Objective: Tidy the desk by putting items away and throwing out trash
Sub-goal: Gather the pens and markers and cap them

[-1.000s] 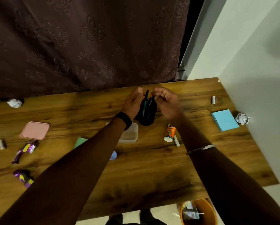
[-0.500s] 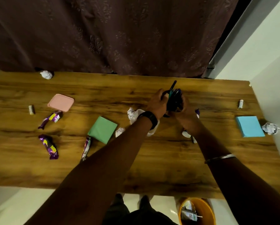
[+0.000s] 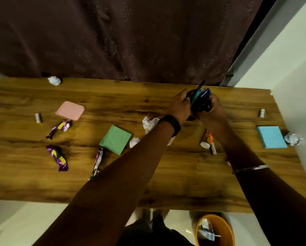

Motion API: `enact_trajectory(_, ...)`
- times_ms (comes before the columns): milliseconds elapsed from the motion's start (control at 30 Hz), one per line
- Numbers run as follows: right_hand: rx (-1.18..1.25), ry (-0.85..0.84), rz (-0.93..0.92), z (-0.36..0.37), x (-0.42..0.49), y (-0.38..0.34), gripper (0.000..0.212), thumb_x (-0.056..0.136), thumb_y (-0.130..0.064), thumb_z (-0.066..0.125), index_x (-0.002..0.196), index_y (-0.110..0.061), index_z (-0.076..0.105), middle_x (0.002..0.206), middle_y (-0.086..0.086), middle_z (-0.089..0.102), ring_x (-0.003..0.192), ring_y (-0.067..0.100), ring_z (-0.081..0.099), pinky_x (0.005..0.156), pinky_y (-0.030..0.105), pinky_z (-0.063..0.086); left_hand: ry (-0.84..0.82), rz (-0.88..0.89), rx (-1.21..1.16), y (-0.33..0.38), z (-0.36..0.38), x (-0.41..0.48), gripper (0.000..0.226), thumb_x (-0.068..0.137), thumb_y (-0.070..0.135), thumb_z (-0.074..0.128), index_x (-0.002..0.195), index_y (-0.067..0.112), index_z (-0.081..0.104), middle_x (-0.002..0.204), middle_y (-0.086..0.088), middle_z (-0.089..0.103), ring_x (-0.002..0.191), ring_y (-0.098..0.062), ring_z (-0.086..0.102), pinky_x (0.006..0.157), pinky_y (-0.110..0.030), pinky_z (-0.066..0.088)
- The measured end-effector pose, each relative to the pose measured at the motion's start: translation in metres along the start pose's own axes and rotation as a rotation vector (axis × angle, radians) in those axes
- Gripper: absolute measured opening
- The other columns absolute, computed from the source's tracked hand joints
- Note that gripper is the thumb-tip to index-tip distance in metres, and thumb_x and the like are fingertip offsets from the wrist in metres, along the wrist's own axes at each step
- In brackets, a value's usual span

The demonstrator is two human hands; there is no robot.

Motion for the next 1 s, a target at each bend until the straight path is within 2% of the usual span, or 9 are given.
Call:
enact_trajectory(33, -0.011, 0.04, -0.014, -0.007, 0.001, -0.001, 0.078, 0.07, 0.002, 0.09, 0.138, -0.009, 0.053, 0.118, -0.003, 0.071, 0.101, -0.002, 0.071, 0.086, 0.023, 0.06, -0.018, 0.015, -0.04, 0.005, 0.001, 0.003, 0.044, 0.099, -0.004, 0.034, 0.138, 0.004, 0.051, 0.127, -0.002, 0.059, 0.109, -0.016, 0.058, 0.089, -0.022, 0.052)
enact_trajectory(133, -0.004, 0.112, -0.047, -0.033, -0.003, -0.01, 0.078, 0.072, 0.006, 0.088, 0.14, -0.007, 0.052, 0.117, -0.006, 0.071, 0.103, -0.001, 0.07, 0.09, 0.024, 0.058, -0.064, 0.035, -0.084, 0.021, 0.015, 0.011, 0.056, 0.092, -0.016, 0.03, 0.144, 0.0, 0.046, 0.145, -0.016, 0.053, 0.131, -0.025, 0.052, 0.112, -0.038, 0.043)
enact_trajectory(267, -0.032, 0.179, -0.065, -0.069, -0.002, -0.018, 0.086, 0.064, -0.015, 0.095, 0.14, -0.017, 0.056, 0.126, 0.001, 0.07, 0.116, 0.016, 0.068, 0.099, 0.037, 0.058, -0.113, 0.063, -0.067, 0.04, 0.046, 0.018, 0.059, 0.091, -0.017, 0.033, 0.147, -0.001, 0.043, 0.15, -0.015, 0.047, 0.139, -0.024, 0.045, 0.118, -0.037, 0.034)
enact_trajectory(400, -0.055, 0.253, -0.051, -0.112, 0.005, -0.008, 0.096, 0.055, -0.032, 0.095, 0.141, -0.021, 0.055, 0.128, 0.0, 0.069, 0.117, 0.018, 0.067, 0.102, 0.045, 0.057, -0.161, 0.092, -0.055, 0.053, 0.089, 0.03, 0.058, 0.091, -0.017, 0.035, 0.146, 0.001, 0.044, 0.146, -0.012, 0.052, 0.131, -0.017, 0.051, 0.113, -0.029, 0.039)
enact_trajectory(567, -0.039, 0.289, -0.015, -0.169, 0.022, 0.018, 0.092, 0.058, -0.028, 0.096, 0.14, -0.025, 0.056, 0.127, -0.001, 0.069, 0.117, 0.017, 0.067, 0.101, 0.044, 0.057, -0.221, 0.113, -0.028, 0.064, 0.148, 0.055, 0.06, 0.091, -0.02, 0.034, 0.146, 0.003, 0.044, 0.14, -0.005, 0.055, 0.127, -0.014, 0.054, 0.101, -0.017, 0.047)
enact_trajectory(667, -0.016, 0.298, 0.011, -0.202, 0.036, 0.035, 0.09, 0.057, -0.028, 0.096, 0.138, -0.028, 0.058, 0.128, -0.004, 0.068, 0.119, 0.019, 0.065, 0.101, 0.047, 0.058, -0.26, 0.09, -0.026, 0.065, 0.184, 0.073, 0.064, 0.089, -0.02, 0.043, 0.147, 0.005, 0.044, 0.139, -0.006, 0.058, 0.125, -0.016, 0.058, 0.101, -0.022, 0.05)
enact_trajectory(833, -0.004, 0.313, 0.027, -0.247, 0.066, 0.064, 0.084, 0.063, -0.02, 0.097, 0.137, -0.03, 0.058, 0.128, -0.005, 0.065, 0.118, 0.019, 0.064, 0.1, 0.042, 0.059, -0.29, 0.07, -0.035, 0.065, 0.237, 0.106, 0.067, 0.089, -0.019, 0.052, 0.15, 0.006, 0.04, 0.143, -0.006, 0.054, 0.12, -0.01, 0.055, 0.081, -0.005, 0.05)
enact_trajectory(900, 0.005, 0.312, 0.038, -0.261, 0.079, 0.074, 0.087, 0.061, -0.023, 0.097, 0.138, -0.033, 0.058, 0.127, -0.006, 0.066, 0.116, 0.018, 0.065, 0.098, 0.042, 0.059, -0.288, 0.059, -0.024, 0.06, 0.253, 0.123, 0.069, 0.089, -0.018, 0.055, 0.15, 0.009, 0.041, 0.144, -0.004, 0.054, 0.121, -0.01, 0.056, 0.085, -0.008, 0.051)
enact_trajectory(1000, 0.001, 0.284, 0.063, -0.276, 0.098, 0.087, 0.091, 0.056, -0.031, 0.095, 0.139, -0.033, 0.057, 0.126, -0.009, 0.068, 0.115, 0.015, 0.067, 0.1, 0.045, 0.059, -0.287, 0.054, 0.025, 0.05, 0.271, 0.147, 0.069, 0.089, -0.018, 0.055, 0.149, 0.013, 0.042, 0.145, -0.003, 0.054, 0.129, -0.013, 0.054, 0.098, -0.02, 0.051)
Point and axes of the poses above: each hand's wrist, its own x-axis towards the middle knuckle, its own z-axis out of the palm, y = z × x, the point moved 1 cm from there along x, towards the middle knuckle
